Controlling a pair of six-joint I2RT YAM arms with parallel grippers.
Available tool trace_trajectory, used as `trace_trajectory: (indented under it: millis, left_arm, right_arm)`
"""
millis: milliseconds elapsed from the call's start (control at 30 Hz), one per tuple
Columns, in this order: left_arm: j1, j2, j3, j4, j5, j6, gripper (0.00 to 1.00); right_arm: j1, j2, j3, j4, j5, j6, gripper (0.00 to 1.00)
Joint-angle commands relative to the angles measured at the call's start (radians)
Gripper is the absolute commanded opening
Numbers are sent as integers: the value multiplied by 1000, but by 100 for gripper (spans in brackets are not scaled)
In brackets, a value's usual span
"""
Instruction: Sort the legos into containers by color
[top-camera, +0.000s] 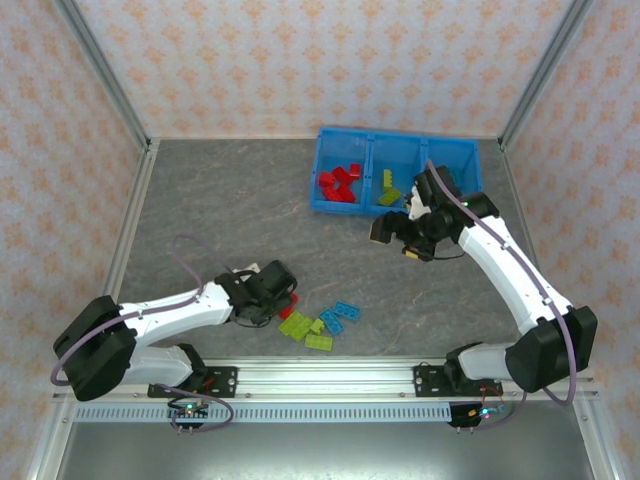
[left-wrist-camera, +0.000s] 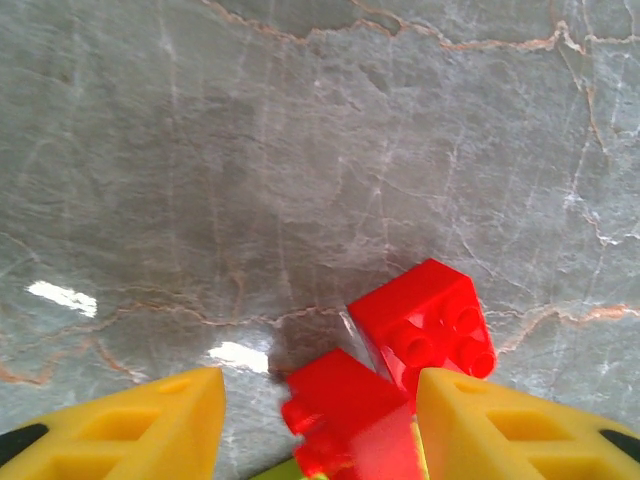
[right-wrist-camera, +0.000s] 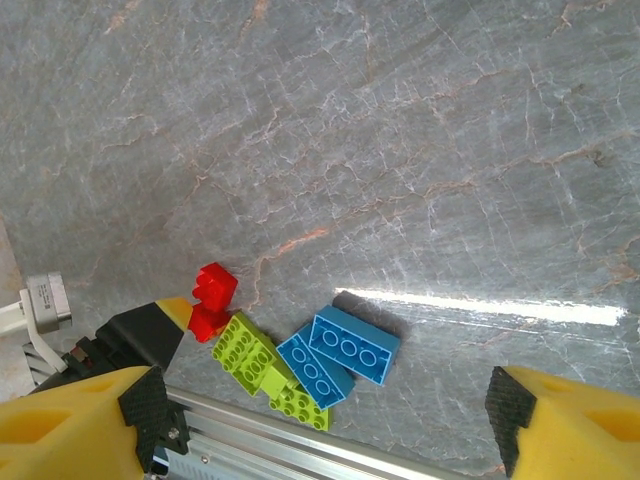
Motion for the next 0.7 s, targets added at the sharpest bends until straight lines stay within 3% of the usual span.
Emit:
trace_trajectory:
  millis: [0,167,667]
  left_arm:
    - [-7,9,-12,34,22,24,54]
    - [-7,24,-19,50,28,38,56]
    - [-7,1,-77,64,84,62,44]
  right_arm:
    - [7,7,-20,16,9,18,85]
    - [6,14,-22,16,11,17,85]
    - [8,16,-51,29,16,30,84]
